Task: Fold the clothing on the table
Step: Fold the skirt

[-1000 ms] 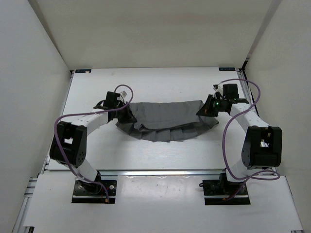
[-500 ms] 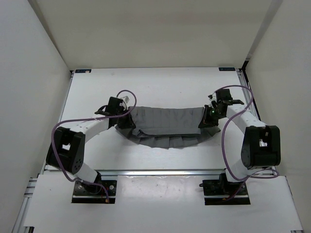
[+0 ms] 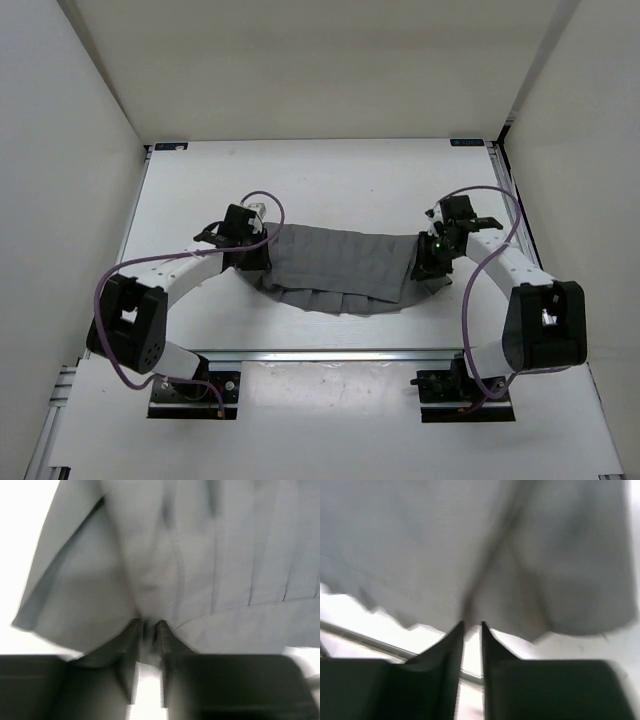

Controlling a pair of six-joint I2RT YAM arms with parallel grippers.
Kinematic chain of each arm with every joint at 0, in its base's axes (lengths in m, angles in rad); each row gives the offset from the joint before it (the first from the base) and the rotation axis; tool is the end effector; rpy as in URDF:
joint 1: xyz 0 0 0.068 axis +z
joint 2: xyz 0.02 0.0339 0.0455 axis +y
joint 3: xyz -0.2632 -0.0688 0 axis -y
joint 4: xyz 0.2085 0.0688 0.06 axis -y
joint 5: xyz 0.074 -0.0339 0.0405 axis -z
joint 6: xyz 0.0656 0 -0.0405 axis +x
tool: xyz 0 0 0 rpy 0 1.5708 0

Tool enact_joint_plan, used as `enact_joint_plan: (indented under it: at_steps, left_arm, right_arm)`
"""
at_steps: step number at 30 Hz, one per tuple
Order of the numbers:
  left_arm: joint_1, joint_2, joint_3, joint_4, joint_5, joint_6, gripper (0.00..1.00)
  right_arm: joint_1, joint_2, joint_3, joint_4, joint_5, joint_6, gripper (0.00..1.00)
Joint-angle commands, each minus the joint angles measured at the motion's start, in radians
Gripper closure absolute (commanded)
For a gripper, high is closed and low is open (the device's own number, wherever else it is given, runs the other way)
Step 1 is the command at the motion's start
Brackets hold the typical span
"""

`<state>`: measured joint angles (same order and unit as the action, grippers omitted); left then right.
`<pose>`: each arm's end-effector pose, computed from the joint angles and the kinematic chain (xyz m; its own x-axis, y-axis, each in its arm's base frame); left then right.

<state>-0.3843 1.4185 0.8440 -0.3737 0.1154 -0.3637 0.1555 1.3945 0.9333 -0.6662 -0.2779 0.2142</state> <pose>0.2464 -0.1078 0.1977 -0.8585 -0.0340 -0.5117 0.1383 0.9455 -0.2949 0.2403 0.0559 0.2097 -0.9284 0.0614 -0.3665 -0.0695 0.9402 0.3333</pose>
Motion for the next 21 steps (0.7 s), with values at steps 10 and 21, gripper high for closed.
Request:
enact_joint_plan:
  at_steps: [10, 21]
  left_arm:
    - [0.005, -0.144, 0.144, -0.140, -0.243, 0.054, 0.39]
    - [0.143, -0.007, 0.099, 0.045, -0.217, 0.031, 0.40]
  right_arm:
    - [-0.144, -0.019, 0.145, -0.092, 0.203, -0.070, 0.01]
    - [-0.298, 0.107, -0.023, 0.259, -0.081, -0.029, 0.02]
